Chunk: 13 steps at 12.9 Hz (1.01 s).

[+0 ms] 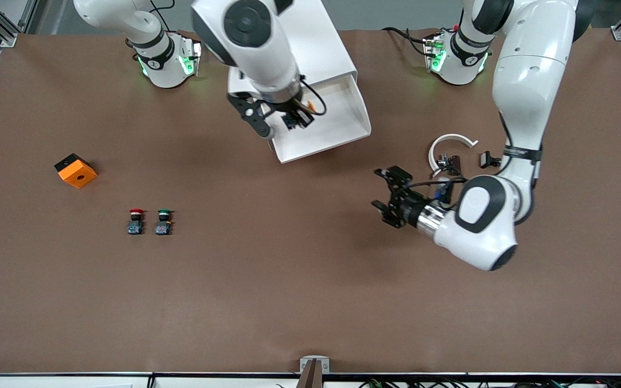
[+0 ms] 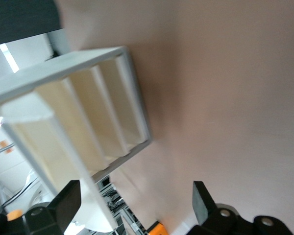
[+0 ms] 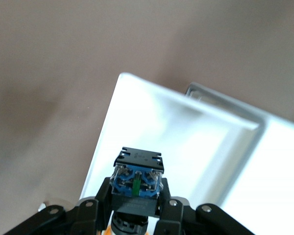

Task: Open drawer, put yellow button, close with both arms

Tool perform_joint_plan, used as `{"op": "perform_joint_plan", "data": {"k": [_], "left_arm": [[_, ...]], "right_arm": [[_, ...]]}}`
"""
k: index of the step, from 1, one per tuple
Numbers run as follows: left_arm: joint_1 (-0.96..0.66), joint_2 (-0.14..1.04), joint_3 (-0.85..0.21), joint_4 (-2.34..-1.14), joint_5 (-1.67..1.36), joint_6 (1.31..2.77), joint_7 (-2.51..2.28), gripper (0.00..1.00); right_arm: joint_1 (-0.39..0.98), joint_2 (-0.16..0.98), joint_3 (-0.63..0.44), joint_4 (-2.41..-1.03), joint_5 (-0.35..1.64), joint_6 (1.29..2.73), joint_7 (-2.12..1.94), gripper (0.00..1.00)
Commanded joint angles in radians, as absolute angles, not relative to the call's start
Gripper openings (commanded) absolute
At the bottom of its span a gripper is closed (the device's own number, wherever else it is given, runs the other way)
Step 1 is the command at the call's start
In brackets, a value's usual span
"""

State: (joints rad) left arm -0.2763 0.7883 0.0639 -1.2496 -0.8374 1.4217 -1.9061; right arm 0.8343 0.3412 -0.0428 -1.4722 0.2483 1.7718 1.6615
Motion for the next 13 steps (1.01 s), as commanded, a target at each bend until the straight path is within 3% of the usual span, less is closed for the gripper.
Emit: {"op": "perform_joint_plan", "data": {"k": [1,5,8,9,10,11,13], "left_arm": [[-0.281,0.769,0.141,-1.226,-0.810,1.442,-1.723,1.00],[-0.290,0.717,0.172,-1.229,-0.657,1.443,-1.320,1.00],[-0.299,0.696,0.131,-1.236,-0.557,1.447,-1.021,1.00],[-0.301,0.695,0.124,-1.239,-0.555,1.459,-0.949,1.00],[-0.313,0.695,0.123,-1.239,-0.548,1.482,-0.913,1.00],[-0.330,0.696,0.123,-1.239,-0.535,1.524,-0.908,1.00],[-0.434,0.692,0.120,-1.243,-0.413,1.612,-0.835,1.00]], "right_arm": [[0.847,0.412,-0.061,-1.442,0.252,1.802,1.741,0.08],[0.856,0.463,-0.061,-1.443,0.249,1.830,1.759,0.09],[0.865,0.466,-0.061,-1.443,0.249,1.829,1.761,0.19],[0.867,0.466,-0.061,-1.443,0.249,1.829,1.761,0.29],[0.868,0.468,-0.061,-1.443,0.250,1.827,1.759,0.49],[0.873,0.465,-0.061,-1.443,0.250,1.822,1.761,0.99],[0.871,0.453,-0.061,-1.439,0.252,1.813,1.756,1.00]]}}
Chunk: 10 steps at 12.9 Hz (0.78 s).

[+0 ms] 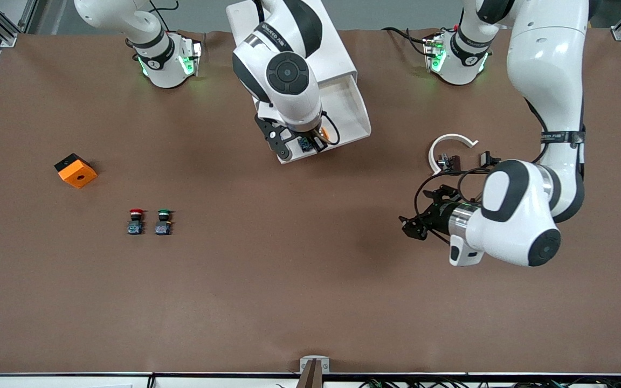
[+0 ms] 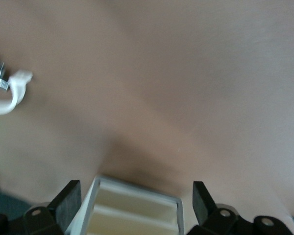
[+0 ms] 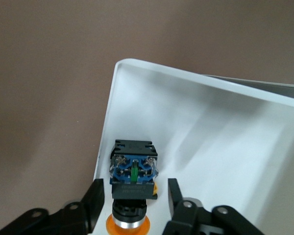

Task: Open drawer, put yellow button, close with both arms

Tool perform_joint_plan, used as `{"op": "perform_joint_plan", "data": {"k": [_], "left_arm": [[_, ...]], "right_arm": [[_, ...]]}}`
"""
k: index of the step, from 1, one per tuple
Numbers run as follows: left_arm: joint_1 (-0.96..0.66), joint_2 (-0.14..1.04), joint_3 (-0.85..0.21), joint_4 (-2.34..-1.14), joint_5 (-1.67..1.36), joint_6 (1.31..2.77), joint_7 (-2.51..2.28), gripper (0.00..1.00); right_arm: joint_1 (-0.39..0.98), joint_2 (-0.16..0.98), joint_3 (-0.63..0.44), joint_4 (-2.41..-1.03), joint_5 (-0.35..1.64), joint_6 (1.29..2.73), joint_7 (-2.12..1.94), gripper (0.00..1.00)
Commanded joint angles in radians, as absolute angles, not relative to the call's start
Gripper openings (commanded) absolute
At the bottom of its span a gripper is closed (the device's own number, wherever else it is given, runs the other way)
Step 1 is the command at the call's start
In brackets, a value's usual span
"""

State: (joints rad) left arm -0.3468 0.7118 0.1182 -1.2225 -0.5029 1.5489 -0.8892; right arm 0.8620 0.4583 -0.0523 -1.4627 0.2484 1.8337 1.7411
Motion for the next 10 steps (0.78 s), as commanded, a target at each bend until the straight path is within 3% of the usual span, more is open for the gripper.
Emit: {"op": "perform_joint_plan", "data": {"k": [1,5,10], "left_arm": [[-0.463,0.692,0.120,-1.243,-0.387,1.618,-0.825,1.00],[-0.475,0.640,0.042,-1.331,-0.383,1.724,-0.723,1.00],[-0.595,0.410,-0.015,-1.762,-0.332,2.070,-0.715,1.00]], "right_arm": [[0.865,0.431,-0.063,-1.431,0.252,1.777,1.750,1.00],[0.689,0.276,-0.080,-1.368,0.261,1.452,1.446,1.00],[0.346,0.154,-0.080,-1.413,0.250,1.276,0.712,1.00]]}}
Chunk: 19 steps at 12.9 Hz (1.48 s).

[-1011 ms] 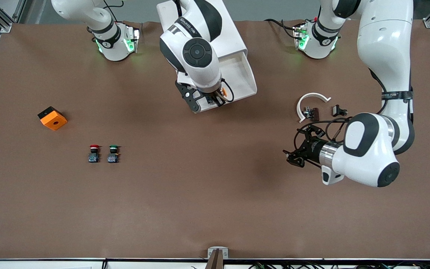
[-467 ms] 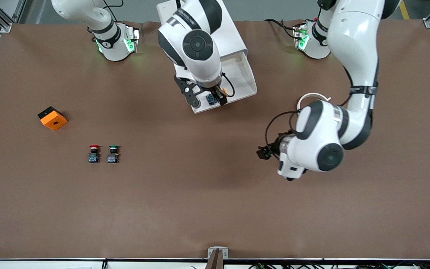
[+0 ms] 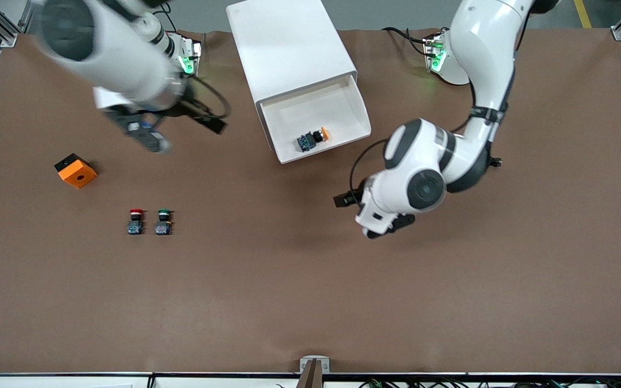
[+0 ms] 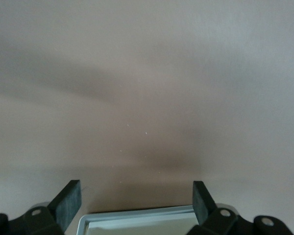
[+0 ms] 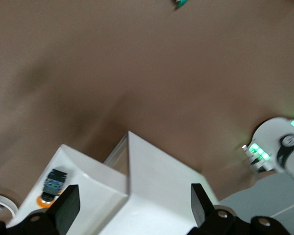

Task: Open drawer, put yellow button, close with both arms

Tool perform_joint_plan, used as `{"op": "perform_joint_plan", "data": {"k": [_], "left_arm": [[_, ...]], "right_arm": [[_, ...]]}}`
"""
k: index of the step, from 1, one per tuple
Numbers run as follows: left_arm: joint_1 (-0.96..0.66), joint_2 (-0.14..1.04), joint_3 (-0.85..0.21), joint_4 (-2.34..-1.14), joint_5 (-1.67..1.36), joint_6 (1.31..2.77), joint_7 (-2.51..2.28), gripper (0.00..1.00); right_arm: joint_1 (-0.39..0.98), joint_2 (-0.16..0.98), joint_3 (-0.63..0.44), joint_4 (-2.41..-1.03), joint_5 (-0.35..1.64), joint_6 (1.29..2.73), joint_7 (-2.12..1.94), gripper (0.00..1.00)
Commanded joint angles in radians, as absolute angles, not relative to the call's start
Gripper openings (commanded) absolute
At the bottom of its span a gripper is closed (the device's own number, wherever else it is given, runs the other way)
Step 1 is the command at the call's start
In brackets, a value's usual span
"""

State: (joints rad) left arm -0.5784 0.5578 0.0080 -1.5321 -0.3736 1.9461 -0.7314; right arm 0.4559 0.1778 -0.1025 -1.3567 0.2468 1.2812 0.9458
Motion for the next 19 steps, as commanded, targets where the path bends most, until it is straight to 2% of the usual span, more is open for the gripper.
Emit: {"op": "perform_joint_plan", "data": {"k": [1,4,6,8,10,15,19], "left_arm": [[-0.591,0.396,-0.050,-1.788,-0.330,2.088,-0.715,1.00],[-0.598,0.353,-0.116,-1.848,-0.324,2.088,-0.716,1.00],[-0.601,0.315,-0.156,-1.885,-0.318,2.091,-0.730,1.00],[-0.603,0.296,-0.207,-1.919,-0.318,2.092,-0.738,1.00],[-0.603,0.293,-0.253,-1.936,-0.318,2.092,-0.784,1.00],[-0.603,0.298,-0.362,-1.948,-0.318,2.092,-0.894,1.00],[-0.603,0.299,-0.382,-1.951,-0.314,2.085,-0.907,1.00]], "right_arm": [[0.278,0.137,-0.081,-1.455,0.226,1.288,0.526,1.00],[0.138,0.088,-0.080,-1.612,0.114,1.409,0.164,1.00],[0.068,0.017,-0.081,-1.815,0.092,1.613,-0.007,1.00],[0.038,0.008,-0.081,-1.922,0.039,1.762,-0.064,1.00],[0.020,0.012,-0.080,-1.948,0.022,1.837,-0.074,1.00],[0.017,0.015,-0.081,-1.947,-0.001,1.850,-0.081,1.00],[0.017,0.015,-0.081,-1.945,-0.015,1.859,-0.081,1.00]]}}
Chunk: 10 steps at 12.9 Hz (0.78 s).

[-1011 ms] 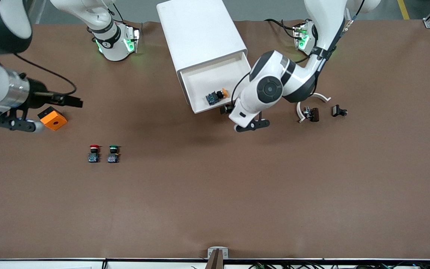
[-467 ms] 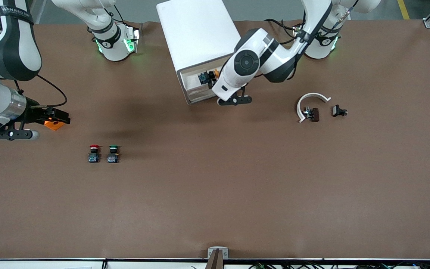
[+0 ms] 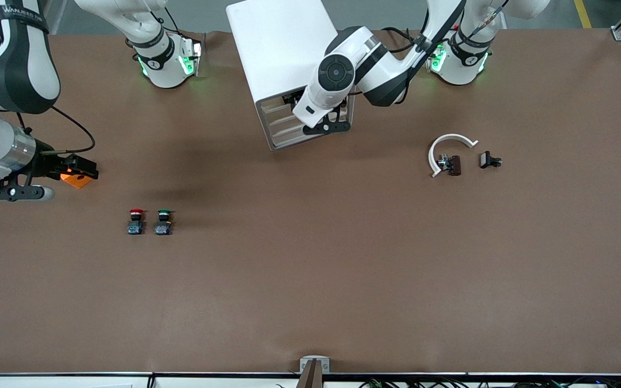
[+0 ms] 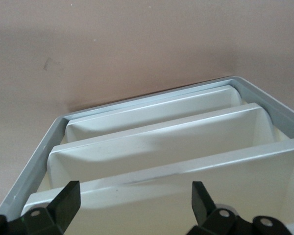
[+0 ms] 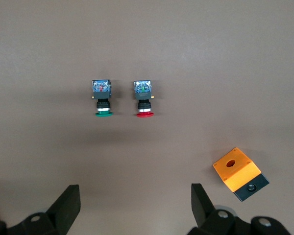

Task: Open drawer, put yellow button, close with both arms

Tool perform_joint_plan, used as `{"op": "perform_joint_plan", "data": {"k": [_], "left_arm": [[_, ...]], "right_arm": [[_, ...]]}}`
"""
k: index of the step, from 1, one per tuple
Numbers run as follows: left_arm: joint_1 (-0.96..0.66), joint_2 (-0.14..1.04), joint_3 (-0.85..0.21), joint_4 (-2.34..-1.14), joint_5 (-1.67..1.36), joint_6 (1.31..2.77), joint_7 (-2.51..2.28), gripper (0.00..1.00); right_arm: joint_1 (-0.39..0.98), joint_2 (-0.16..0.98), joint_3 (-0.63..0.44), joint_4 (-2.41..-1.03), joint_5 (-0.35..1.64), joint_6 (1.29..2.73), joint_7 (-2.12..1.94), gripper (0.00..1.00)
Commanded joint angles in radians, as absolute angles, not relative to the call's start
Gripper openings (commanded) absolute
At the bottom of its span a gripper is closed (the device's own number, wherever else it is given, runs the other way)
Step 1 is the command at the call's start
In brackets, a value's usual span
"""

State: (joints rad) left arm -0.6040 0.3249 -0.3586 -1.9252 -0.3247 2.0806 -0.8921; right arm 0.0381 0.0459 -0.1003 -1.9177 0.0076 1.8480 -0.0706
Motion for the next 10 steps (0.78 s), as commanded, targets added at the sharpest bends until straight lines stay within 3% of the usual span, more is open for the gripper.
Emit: {"op": "perform_joint_plan", "data": {"k": [1,10], "left_arm": [[-0.583,0.298,-0.373,-1.941,-0.292,2.085,-0.905,1.00],[-0.085,0.291,-0.368,-1.576,0.066,1.982,-0.804,1.00]], "right_arm": [[0.017,0.017,-0.081,-1.945,-0.015,1.861,-0.081,1.00],[0.008,0.037,-0.080,-1.936,-0.014,1.933,-0.081,1.00]]}}
